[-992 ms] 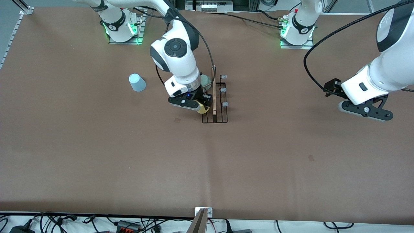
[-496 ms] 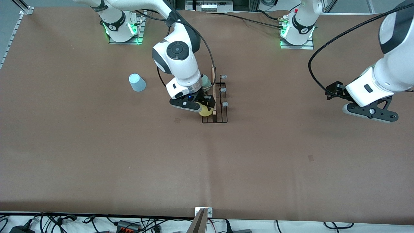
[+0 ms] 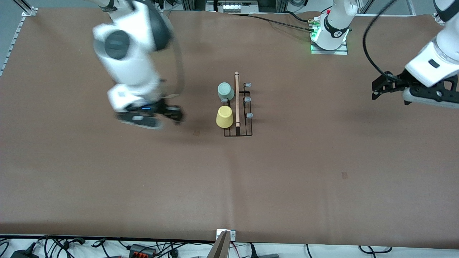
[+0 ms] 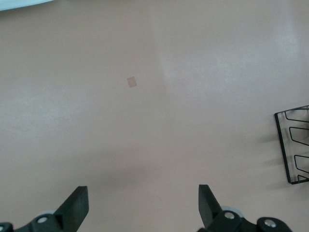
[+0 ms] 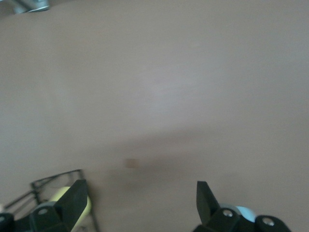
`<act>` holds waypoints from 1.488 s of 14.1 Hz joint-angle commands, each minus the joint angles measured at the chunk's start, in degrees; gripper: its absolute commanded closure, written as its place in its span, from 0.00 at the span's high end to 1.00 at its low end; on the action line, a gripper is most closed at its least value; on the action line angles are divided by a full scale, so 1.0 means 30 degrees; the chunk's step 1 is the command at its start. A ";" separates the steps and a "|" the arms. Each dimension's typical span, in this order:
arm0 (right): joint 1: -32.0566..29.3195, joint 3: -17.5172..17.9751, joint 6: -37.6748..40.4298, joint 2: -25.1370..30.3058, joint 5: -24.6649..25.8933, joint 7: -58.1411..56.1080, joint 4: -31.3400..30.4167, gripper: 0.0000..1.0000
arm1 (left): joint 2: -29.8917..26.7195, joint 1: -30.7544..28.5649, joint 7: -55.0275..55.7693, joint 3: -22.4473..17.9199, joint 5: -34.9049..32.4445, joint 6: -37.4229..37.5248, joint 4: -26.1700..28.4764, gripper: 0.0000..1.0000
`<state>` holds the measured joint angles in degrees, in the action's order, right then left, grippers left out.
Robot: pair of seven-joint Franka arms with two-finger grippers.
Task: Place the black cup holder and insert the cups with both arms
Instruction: 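Open the right gripper and withdraw it from the rack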
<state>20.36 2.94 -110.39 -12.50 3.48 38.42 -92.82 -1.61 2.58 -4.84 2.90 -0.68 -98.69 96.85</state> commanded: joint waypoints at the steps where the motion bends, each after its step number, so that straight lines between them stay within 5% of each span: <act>1: -0.3024 0.0309 0.1926 0.1904 -0.0164 -0.3240 -0.0437 1.00 | 0.0124 0.0253 0.0002 -0.0234 -0.0477 0.1249 -0.0199 1.00; 7: -0.8568 0.0163 0.6346 0.2965 -0.0223 -0.8992 0.2603 1.00 | 0.0566 0.0048 -0.0056 -0.0351 -0.0331 0.1521 -0.0702 1.00; 11: -0.9011 0.0192 0.8435 0.2761 -0.0573 -0.9465 0.3168 1.00 | 0.0448 0.0048 0.0850 -0.0233 -0.0331 0.1550 -0.0673 1.00; 13: -0.9189 0.0367 0.8087 0.2876 -0.1741 -1.0571 0.2350 1.00 | 0.0448 0.0048 0.0852 -0.0262 -0.0331 0.1550 -0.0673 1.00; 18: -0.8984 0.2121 0.6242 0.2760 -0.1602 -1.0960 0.1789 1.00 | 0.0477 0.0048 0.0852 -0.0204 -0.0331 0.1521 -0.0702 1.00; 21: -0.8370 0.2214 0.6326 0.2789 -0.1512 -1.0902 0.1789 1.00 | 0.0448 0.0077 0.0823 -0.0204 -0.0331 0.1550 -0.0702 1.00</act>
<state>-5.21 9.46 -91.30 -4.86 -1.12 6.21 -86.94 -0.79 2.57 -2.82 2.24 -1.11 -95.29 96.28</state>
